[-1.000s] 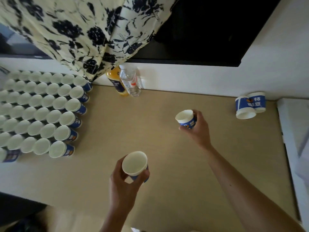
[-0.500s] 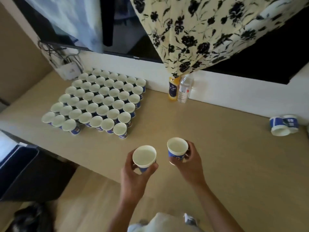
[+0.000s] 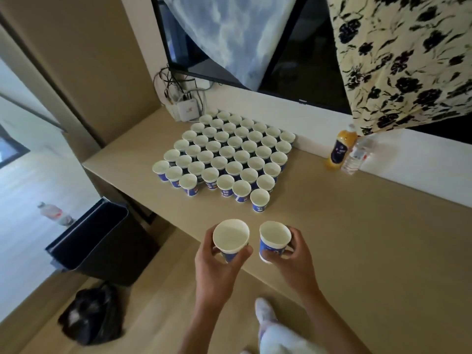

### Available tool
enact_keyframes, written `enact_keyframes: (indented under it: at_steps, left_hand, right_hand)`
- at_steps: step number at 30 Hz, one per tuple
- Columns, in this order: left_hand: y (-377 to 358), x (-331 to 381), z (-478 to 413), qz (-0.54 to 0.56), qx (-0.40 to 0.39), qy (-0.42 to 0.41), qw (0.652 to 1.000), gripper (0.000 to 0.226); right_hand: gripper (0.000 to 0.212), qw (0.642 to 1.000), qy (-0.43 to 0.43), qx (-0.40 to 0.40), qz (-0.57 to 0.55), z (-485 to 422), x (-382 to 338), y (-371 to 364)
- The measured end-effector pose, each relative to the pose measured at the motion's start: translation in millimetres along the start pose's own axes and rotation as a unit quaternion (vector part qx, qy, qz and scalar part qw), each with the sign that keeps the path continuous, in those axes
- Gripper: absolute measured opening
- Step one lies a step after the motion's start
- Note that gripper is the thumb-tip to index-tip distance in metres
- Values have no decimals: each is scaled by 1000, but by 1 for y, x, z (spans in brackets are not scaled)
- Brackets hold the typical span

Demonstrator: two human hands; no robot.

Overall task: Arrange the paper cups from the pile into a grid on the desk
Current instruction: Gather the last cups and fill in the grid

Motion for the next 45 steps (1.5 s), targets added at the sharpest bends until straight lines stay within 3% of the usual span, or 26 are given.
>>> enact_keyframes:
  at_steps: [18,25,30,38,45]
  left_hand:
    - [83,-28,-200,-49,21,17,998,54]
    - [91,-43,-258,-48,-8,44,998,53]
    - [86,-54,-307,-33,-70,48,996,54]
    - [86,-46,-371,-15,-163,4,986,56]
    - [95,-62,-399,-19,-203,3,979,57]
  right_hand:
    - [58,996,-80,-29,-34,-115,48,-188]
    - [64,994,-111,17,-8,-139,69,-221]
    - [65,991,-121,37,33,-150,81,-244]
    - [70,973,-144,152,101,-164,105,-270]
    - [74,955,-169,229,79,-177,137,-291]
Point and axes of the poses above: each hand's wrist, its own z-axis away from the middle knuckle, its own y-axis out of the back of the hand, x = y × z, the point moved 7 cm from there along -z, towards the middle knuckle, and after that the axes turned 6 degrees about y, right-handed, at the moved point
